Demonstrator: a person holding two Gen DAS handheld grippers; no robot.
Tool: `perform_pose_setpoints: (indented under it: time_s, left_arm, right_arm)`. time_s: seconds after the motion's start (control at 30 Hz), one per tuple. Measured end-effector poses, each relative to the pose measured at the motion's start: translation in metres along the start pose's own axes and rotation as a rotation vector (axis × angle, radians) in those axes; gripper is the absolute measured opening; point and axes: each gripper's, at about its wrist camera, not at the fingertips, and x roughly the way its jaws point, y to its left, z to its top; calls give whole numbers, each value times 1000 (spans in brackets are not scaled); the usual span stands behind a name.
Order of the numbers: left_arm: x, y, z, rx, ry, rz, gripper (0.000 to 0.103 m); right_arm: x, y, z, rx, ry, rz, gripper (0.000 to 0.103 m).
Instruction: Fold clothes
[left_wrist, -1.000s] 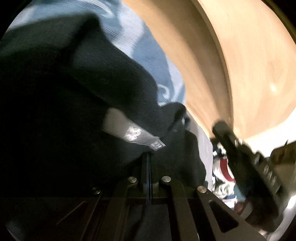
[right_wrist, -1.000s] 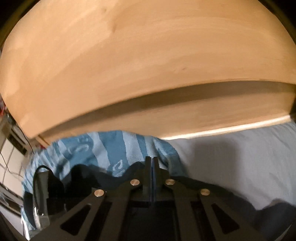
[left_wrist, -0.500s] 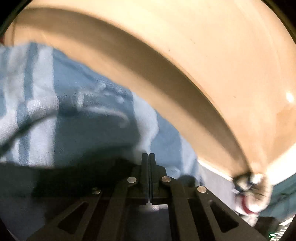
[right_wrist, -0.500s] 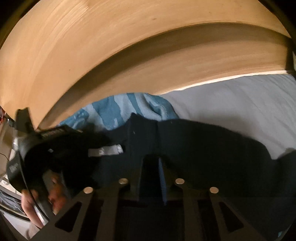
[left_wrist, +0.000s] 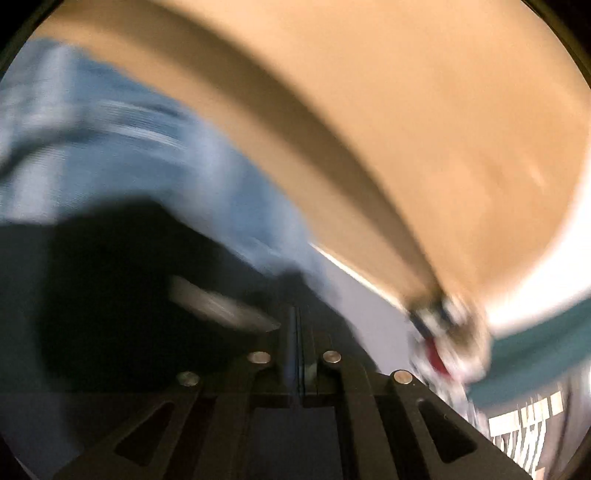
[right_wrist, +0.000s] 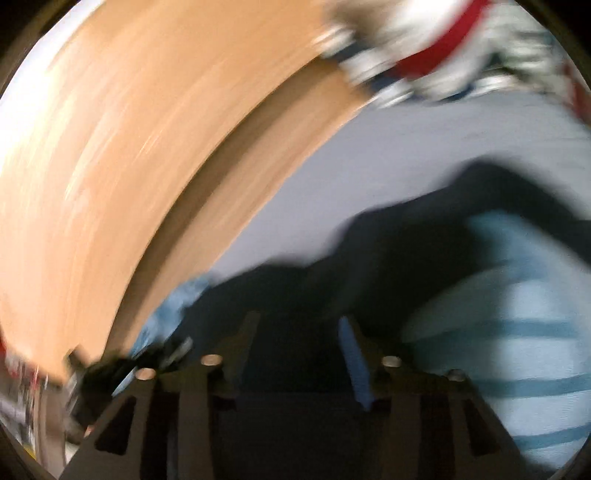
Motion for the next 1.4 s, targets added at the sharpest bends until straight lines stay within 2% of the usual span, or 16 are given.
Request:
perform_pose_setpoints:
  time_s: [0.07, 0.27, 0.43, 0.57, 0.63, 0.7, 0.73, 0.83, 0.93, 1.03, 1.2, 1.27, 1.3, 1.33, 1.37, 1.4]
  left_arm:
    - [21, -38, -23, 104, 83, -16, 2]
    - [66, -67, -76, 254, 260, -18, 2]
    - [94, -41, -94, 221, 256, 115, 3]
    - [93, -47, -97, 296, 263, 141, 3]
    - [97, -54, -104, 349, 253, 160, 3]
    - [94, -51, -107, 370, 230, 151, 3]
    - [90, -48, -107, 378, 217, 144, 3]
    - [83, -36, -103, 285, 217, 91, 3]
    - [75, -24, -96, 138, 230, 13, 3]
    - [25, 2, -74, -127, 155, -204, 3]
    - [-86, 52, -50, -199, -52, -201, 5]
    - [-126, 75, -47, -205, -120, -132, 21]
    - [-142, 86, -47, -215, -148, -96, 46]
    - [-153, 96, -49, -235, -164, -63, 75]
    - [-165, 108, -51, -257, -181, -37, 79]
    - [-176, 120, -52, -285, -192, -27, 79]
  right_arm:
    - [-24, -38, 17, 111, -50, -71, 71]
    - [-43, -113, 48, 378, -61, -77, 73]
    - [-43, -157, 45, 556, -85, -232, 73]
    - [-43, -176, 53, 638, -153, -201, 75]
    - [-40, -169, 66, 581, -175, -258, 72]
    - [-33, -157, 75, 445, -185, -340, 28]
    - [-28, -151, 79, 383, -181, -375, 18]
    - [-35, -120, 85, 281, -187, -340, 12]
    - [-62, -59, 91, 113, -246, -231, 11]
    - [-94, 27, 93, -128, -291, -102, 11]
    - [-114, 180, 44, -552, -211, 179, 11]
    - [-96, 228, 7, -676, -63, 273, 13]
    - [-82, 242, -13, -719, 19, 294, 16]
    - [-69, 254, -32, -756, 98, 307, 35]
    - [-56, 257, -49, -778, 168, 295, 61]
    - [-40, 255, -69, -793, 243, 264, 67]
